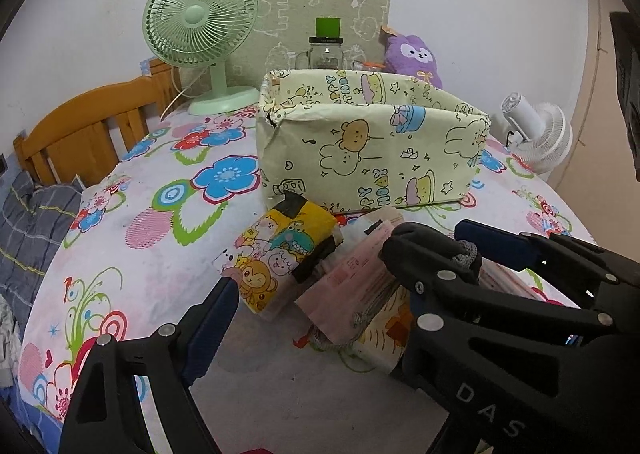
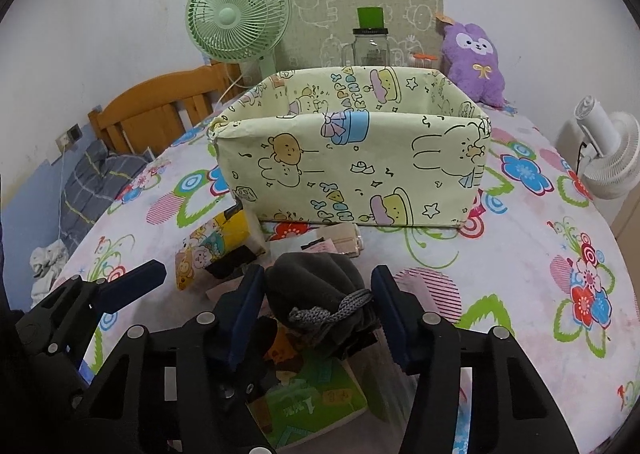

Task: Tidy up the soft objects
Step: 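Grasp the yellow cartoon snack bag with the left tool while the right tool lifts the hat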

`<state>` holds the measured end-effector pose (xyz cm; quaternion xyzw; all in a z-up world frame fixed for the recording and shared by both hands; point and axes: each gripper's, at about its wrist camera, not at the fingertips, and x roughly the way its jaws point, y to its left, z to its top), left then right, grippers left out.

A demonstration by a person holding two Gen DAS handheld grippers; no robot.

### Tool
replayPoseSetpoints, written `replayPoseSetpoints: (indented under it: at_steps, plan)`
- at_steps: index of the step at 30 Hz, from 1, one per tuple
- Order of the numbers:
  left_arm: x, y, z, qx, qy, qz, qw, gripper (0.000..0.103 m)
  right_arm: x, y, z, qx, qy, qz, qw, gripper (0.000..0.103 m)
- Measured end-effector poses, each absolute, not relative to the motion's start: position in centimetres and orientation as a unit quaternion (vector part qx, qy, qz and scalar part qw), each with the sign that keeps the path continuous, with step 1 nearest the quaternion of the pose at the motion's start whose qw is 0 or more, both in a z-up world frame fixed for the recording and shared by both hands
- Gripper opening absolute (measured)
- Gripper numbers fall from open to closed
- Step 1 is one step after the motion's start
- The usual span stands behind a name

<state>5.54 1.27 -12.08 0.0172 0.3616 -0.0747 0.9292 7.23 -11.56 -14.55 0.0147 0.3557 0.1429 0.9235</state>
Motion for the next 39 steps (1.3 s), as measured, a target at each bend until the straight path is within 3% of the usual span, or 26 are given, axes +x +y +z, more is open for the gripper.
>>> replayPoseSetpoints:
  at_steps: [14,15,16,17,28,30,31,32,33,34,39]
  plan:
    - [7.4,2.1,-10.5,0.02,0.349,-0.053,0.935,0.091,8.3,-11.8,-12.9,0.039,0.333,0.123,0.934,0.043]
    - [7.7,2.2,-10.5,0.022,0.349,-0.051,0.935,0.091,8.5,-11.9,-12.9,0.042,0.334,0.121,0.934,0.036]
    - [7.9,2.3,-10.6,0.024,0.351,-0.05,0.935,0.091,8.5,-11.9,-12.9,0.042,0.335,0.121,0.933,0.024]
    - [8.1,2.3,-10.7,0.025,0.352,-0.049,0.934,0.091,8.7,-11.9,-12.9,0.042,0.338,0.121,0.932,0.022]
    - [10.1,3.1,-11.9,0.02,0.367,-0.047,0.929,0.091,9.8,-11.5,-13.6,0.043,0.349,0.123,0.928,0.023]
    - [10.4,3.4,-12.3,0.016,0.373,-0.043,0.927,0.091,10.0,-11.4,-13.8,0.042,0.352,0.121,0.927,0.025]
    - [10.5,3.5,-12.4,0.015,0.376,-0.042,0.926,0.091,10.1,-11.3,-14.0,0.04,0.354,0.118,0.927,0.03]
    - [10.7,3.7,-12.7,0.012,0.38,-0.042,0.924,0.091,10.3,-11.3,-14.1,0.039,0.356,0.115,0.927,0.037]
    - [10.8,3.7,-12.8,0.011,0.384,-0.041,0.922,0.091,10.4,-11.3,-14.3,0.041,0.361,0.114,0.925,0.056]
    - [11.0,3.8,-13.0,0.011,0.388,-0.04,0.921,0.091,10.6,-11.4,-14.5,0.046,0.364,0.116,0.923,0.065]
    - [11.5,4.0,-13.8,0.0,0.406,-0.042,0.913,0.081,11.1,-11.5,-15.4,0.052,0.376,0.105,0.919,0.065]
